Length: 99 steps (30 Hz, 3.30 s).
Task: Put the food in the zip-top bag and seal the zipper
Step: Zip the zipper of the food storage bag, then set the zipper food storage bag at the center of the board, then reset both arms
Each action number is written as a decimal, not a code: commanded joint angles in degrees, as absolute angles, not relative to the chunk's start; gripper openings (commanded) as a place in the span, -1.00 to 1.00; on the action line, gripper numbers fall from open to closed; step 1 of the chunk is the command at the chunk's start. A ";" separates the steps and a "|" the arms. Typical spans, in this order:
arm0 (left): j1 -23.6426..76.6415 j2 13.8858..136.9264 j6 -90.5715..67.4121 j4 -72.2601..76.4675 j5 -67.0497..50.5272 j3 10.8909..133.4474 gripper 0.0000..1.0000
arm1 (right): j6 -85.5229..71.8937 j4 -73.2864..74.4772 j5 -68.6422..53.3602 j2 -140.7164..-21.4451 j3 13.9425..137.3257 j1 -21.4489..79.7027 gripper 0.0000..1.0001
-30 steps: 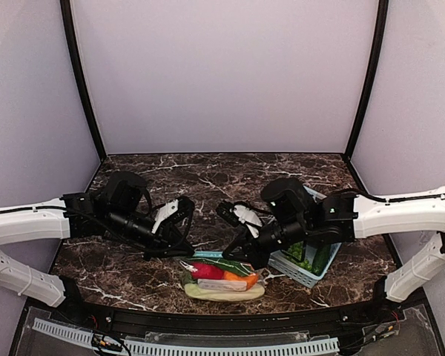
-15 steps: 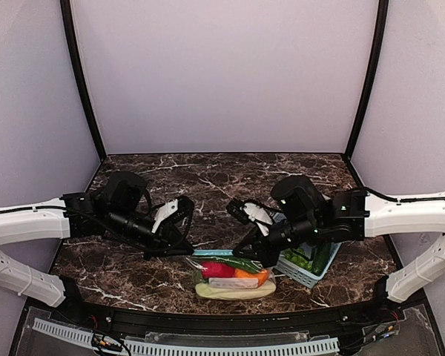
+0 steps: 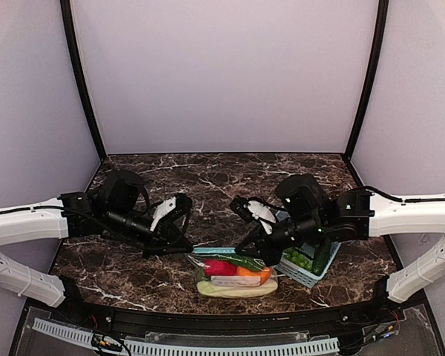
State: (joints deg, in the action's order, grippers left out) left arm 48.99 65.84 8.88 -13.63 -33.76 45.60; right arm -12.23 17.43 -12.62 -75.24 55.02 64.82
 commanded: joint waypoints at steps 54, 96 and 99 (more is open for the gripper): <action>18.43 52.65 -20.09 -23.69 -14.22 47.32 0.92 | -30.58 11.09 -3.59 -108.92 80.36 58.27 -0.50; -2.26 42.97 -5.29 -22.70 -9.40 43.47 0.97 | -19.55 16.84 11.51 -56.75 46.72 23.38 0.97; -2.26 39.30 -3.39 -23.02 -8.22 42.72 0.97 | -16.31 11.68 10.80 -51.00 42.58 23.27 0.97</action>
State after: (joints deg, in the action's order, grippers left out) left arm -2.04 43.33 -7.64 -21.63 -10.52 43.33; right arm -21.41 19.59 8.91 -56.12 46.83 23.55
